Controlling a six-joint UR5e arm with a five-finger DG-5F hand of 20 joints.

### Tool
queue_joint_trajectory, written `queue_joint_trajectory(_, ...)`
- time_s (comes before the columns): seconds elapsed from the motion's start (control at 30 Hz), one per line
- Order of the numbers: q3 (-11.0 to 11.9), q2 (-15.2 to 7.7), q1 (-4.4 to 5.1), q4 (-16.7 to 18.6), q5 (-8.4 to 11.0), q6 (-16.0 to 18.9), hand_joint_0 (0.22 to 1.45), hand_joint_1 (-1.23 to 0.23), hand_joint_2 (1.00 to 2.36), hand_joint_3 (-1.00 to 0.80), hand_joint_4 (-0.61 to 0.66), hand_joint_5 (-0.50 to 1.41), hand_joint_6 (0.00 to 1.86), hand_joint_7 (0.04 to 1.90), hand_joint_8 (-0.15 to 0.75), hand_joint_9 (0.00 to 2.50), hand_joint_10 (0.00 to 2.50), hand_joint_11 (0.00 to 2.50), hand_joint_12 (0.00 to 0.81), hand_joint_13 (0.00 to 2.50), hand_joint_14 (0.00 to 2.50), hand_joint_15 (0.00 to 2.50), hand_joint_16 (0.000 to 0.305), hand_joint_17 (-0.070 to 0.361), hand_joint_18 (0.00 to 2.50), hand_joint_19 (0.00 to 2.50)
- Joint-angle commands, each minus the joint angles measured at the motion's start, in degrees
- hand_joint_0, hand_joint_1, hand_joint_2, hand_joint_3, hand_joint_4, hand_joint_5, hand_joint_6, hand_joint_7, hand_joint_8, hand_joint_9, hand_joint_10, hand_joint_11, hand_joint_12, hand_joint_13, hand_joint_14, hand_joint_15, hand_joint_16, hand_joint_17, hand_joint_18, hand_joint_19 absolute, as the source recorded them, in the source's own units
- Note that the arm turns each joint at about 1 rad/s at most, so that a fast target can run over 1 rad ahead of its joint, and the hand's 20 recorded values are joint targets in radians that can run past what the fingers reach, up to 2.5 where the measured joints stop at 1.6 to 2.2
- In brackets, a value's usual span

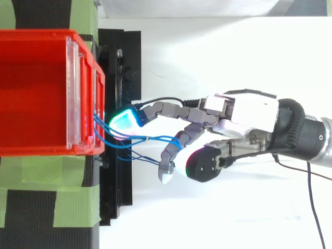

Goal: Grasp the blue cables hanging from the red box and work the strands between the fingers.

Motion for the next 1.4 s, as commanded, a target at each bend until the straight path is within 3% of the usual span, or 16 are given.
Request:
queue_joint_trajectory(0.0,0.00,0.03,0.01,0.00,-0.01,0.00,0.78,-0.42,1.00,-1.00,0.27,-0.19,0.01,0.67,0.421,1.04,0.01,0.87,0.447,1.03,0.02,0.84,0.050,0.112,0.80,0.44)
queue_joint_trajectory(0.5,0.00,0.03,0.01,0.00,-0.01,0.00,0.79,-0.44,1.00,-1.00,0.29,-0.14,0.01,0.68,0.356,1.36,0.03,1.65,0.426,1.37,0.00,1.57,0.055,0.123,1.00,0.67)
queue_joint_trajectory(0.63,0.00,0.03,0.01,0.00,-0.01,0.00,0.79,-0.44,1.00,-1.00,0.30,-0.12,0.01,0.69,0.337,1.36,0.50,1.67,0.417,1.36,0.47,1.53,0.056,0.127,1.11,0.80)
queue_joint_trajectory(0.7,0.00,-0.06,0.01,0.00,-0.01,0.00,0.79,-0.44,1.00,-1.00,0.30,-0.10,0.01,0.69,0.331,1.34,0.92,1.67,0.419,1.34,0.86,1.47,0.058,0.130,1.21,0.94)
queue_joint_trajectory(0.73,0.00,0.03,0.01,0.00,-0.01,0.09,0.79,-0.44,1.00,-1.00,0.31,-0.10,0.01,0.69,0.327,1.33,0.97,1.69,0.418,1.33,0.94,1.46,0.057,0.129,1.22,0.97)
queue_joint_trajectory(0.8,0.00,0.03,0.01,0.00,-0.01,0.09,0.79,-0.45,1.00,-1.00,0.31,-0.09,0.01,0.70,0.328,1.30,1.42,1.66,0.416,1.33,1.26,1.40,0.058,0.130,1.31,1.10)
queue_joint_trajectory(0.83,0.00,0.03,-0.08,0.00,-0.01,0.09,0.79,-0.45,1.00,-1.00,0.31,-0.09,0.01,0.70,0.333,1.29,1.48,1.66,0.427,1.33,1.42,1.39,0.057,0.129,1.32,1.12)
queue_joint_trajectory(0.87,0.00,0.03,-0.08,0.00,-0.01,0.09,0.79,-0.46,1.00,-1.00,0.31,-0.08,0.01,0.71,0.334,1.27,1.81,1.67,0.426,1.32,1.58,1.36,0.058,0.130,1.38,1.18)
queue_joint_trajectory(0.93,0.00,0.03,-0.08,0.00,-0.01,0.09,0.79,-0.46,1.00,-1.00,0.31,-0.07,0.01,0.72,0.335,1.25,1.94,1.69,0.419,1.30,1.76,1.34,0.057,0.129,1.42,1.25)
queue_joint_trajectory(1.0,0.00,0.03,0.01,0.00,0.08,0.18,0.78,-0.47,1.00,-1.00,0.32,-0.03,0.01,0.77,0.342,1.23,2.33,1.69,0.426,1.28,2.05,1.31,0.057,0.127,1.52,1.43)
queue_joint_trajectory(1.07,0.00,0.03,0.01,0.00,-0.01,0.18,0.77,-0.49,1.00,-1.00,0.32,0.01,0.01,0.81,0.339,1.22,2.48,1.77,0.421,1.26,2.25,1.32,0.056,0.125,1.58,1.53)
queue_joint_trajectory(1.17,0.00,0.03,0.01,0.00,0.08,0.44,0.77,-0.50,1.00,-1.00,0.31,0.05,0.01,0.88,0.337,1.20,2.50,1.85,0.420,1.23,2.50,1.32,0.053,0.120,1.63,1.67)
queue_joint_trajectory(1.37,0.00,0.03,0.01,-0.09,0.08,2.20,0.75,-0.53,1.00,-1.00,0.26,0.08,0.01,1.04,0.344,1.16,2.50,1.96,0.423,1.22,2.50,1.30,0.054,0.120,1.74,1.85)
